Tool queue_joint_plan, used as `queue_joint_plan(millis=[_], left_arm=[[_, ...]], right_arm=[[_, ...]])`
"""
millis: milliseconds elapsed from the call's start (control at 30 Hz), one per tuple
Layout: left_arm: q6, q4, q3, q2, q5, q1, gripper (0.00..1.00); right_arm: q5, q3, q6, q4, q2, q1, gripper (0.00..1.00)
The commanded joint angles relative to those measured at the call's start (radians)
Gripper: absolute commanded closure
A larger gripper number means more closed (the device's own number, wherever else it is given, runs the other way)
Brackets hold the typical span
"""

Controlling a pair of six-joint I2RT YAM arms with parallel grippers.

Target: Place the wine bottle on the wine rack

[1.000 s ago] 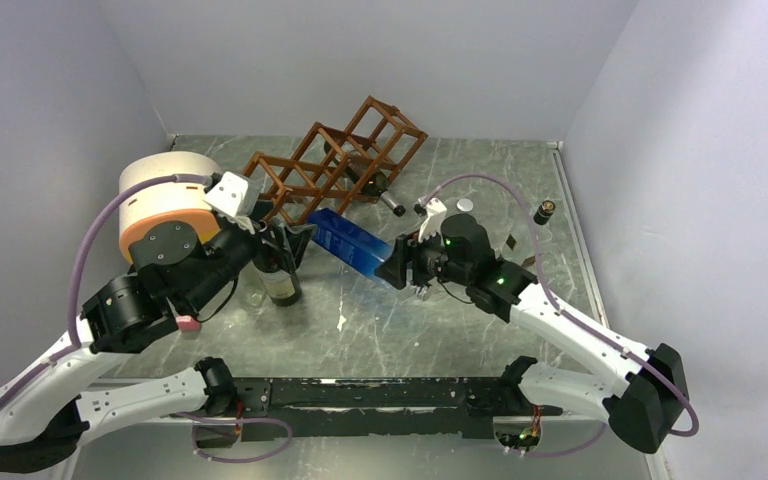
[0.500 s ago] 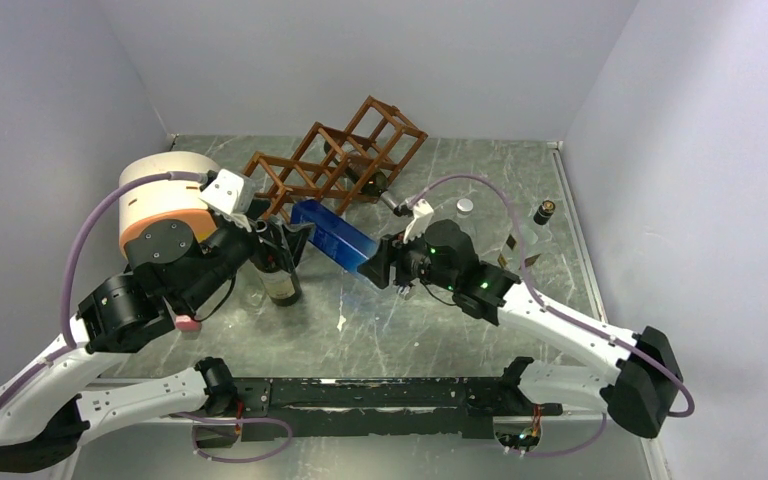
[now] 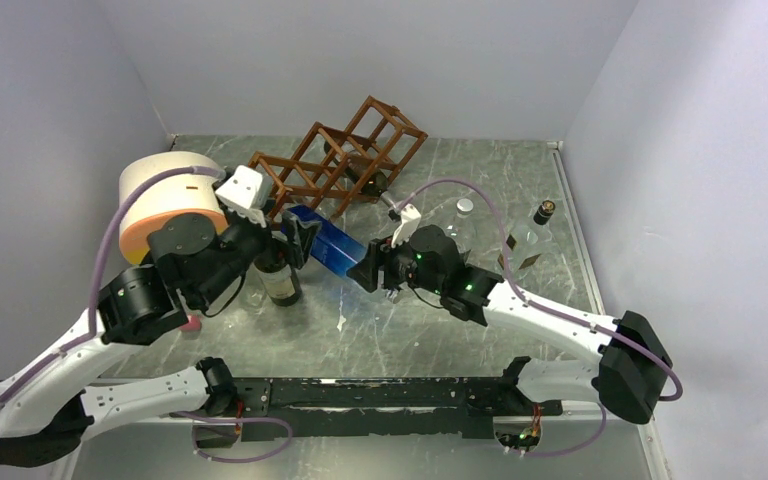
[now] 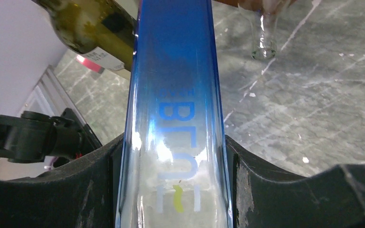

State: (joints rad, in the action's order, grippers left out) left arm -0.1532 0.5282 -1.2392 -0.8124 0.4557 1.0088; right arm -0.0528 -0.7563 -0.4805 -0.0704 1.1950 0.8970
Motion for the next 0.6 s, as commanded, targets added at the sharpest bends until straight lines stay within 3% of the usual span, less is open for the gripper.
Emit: queue_joint_plan(millis=[0,333,567], left_arm=[[0.018,0.027,-0.039,-0.036,0.040,-0.003,0.06],[0.007,0.045,-0.052,-0.036,0.036,-0.002,0.07],[-0.017,0.051,-0.045,-0.022,0.028,-0.002,0.07]], right_arm=[[0.035,-0.056,-0.036,-0.305,-0.039,0.013,1.00],[0.112,-0.094,-0.098,-0.305,0.042,0.022,1.00],[0.172,-0.075,-0.184,-0.392,0.085,0.029,1.00]])
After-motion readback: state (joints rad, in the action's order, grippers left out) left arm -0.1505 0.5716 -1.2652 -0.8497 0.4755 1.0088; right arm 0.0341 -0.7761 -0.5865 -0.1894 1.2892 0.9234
